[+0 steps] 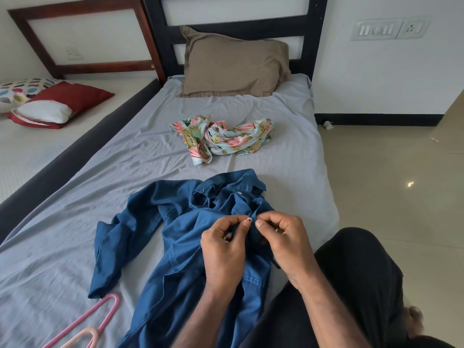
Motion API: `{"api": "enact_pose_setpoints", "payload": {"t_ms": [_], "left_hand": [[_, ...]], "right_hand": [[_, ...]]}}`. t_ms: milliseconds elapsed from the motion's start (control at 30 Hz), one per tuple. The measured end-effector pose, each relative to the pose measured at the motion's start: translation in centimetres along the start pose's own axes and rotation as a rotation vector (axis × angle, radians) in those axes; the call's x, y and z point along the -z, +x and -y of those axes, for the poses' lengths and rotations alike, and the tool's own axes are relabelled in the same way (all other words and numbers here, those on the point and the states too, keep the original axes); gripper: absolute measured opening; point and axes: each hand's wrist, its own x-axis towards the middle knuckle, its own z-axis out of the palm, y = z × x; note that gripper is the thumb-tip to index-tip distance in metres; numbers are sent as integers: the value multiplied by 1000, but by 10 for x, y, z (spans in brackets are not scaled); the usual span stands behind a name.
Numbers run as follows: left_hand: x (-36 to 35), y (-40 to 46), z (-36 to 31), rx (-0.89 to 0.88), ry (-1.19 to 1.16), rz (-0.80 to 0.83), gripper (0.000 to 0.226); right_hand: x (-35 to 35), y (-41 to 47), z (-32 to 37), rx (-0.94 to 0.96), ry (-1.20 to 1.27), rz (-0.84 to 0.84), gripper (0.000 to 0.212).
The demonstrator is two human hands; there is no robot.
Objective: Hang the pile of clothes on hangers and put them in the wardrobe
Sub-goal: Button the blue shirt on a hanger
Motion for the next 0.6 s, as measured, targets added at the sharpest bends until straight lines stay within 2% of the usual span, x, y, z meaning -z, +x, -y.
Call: {"api": "enact_pose_setpoints", "payload": {"t_ms": [167, 400, 600], "left_hand": [[1, 3, -3, -11, 78, -42, 12], [4, 4, -2, 73, -31, 20, 13], [7, 6, 0, 84, -8, 81, 15]], "right_hand": [[0, -1, 3, 25, 29, 19, 24], [-1, 0, 3, 76, -64, -16, 12], [-4, -1, 2, 134, -189, -42, 6]]}}
